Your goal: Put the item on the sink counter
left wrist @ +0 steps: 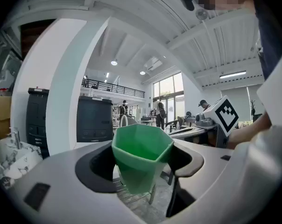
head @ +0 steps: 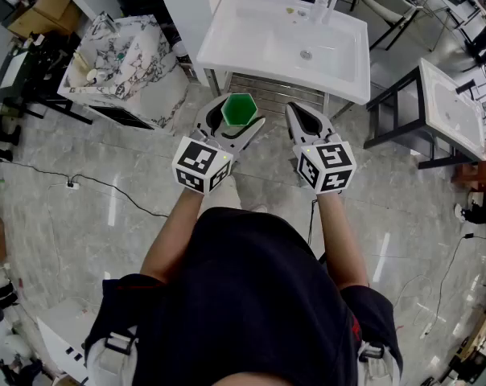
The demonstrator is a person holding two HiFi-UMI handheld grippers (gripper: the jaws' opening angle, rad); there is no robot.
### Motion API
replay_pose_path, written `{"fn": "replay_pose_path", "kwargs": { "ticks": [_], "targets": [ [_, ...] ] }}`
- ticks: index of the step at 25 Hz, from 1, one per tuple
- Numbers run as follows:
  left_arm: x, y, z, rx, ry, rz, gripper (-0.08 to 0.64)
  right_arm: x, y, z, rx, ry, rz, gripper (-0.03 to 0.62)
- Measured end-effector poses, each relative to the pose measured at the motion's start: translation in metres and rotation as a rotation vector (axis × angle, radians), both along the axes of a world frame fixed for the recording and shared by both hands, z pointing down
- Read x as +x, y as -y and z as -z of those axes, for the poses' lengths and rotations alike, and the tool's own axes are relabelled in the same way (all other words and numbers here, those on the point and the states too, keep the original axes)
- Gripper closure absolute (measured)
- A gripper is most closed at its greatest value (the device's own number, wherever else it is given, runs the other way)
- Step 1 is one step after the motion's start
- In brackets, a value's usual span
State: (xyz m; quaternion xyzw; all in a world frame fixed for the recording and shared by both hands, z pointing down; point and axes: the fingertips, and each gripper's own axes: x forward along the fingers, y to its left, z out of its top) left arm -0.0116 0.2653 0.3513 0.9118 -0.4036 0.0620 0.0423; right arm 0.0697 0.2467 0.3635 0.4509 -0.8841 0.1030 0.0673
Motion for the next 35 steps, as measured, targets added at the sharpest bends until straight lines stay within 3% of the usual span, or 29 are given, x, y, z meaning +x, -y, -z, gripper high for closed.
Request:
{"fn": "replay_pose_path", "kwargs": {
  "ticks": [19, 35],
  "targets": [
    [0.005, -0.015, -0.004, -0.014, -0.024, 0.009, 0.231, 0.009, -0.013, -0.007, -0.01, 0.029, -0.011, 0.558],
    [0.013, 0.051, -0.018, -0.061, -0.046, 0.01, 0.23, 0.021, 0.049, -0.02, -0.052, 0.026, -0.035, 0.557]
  ]
}}
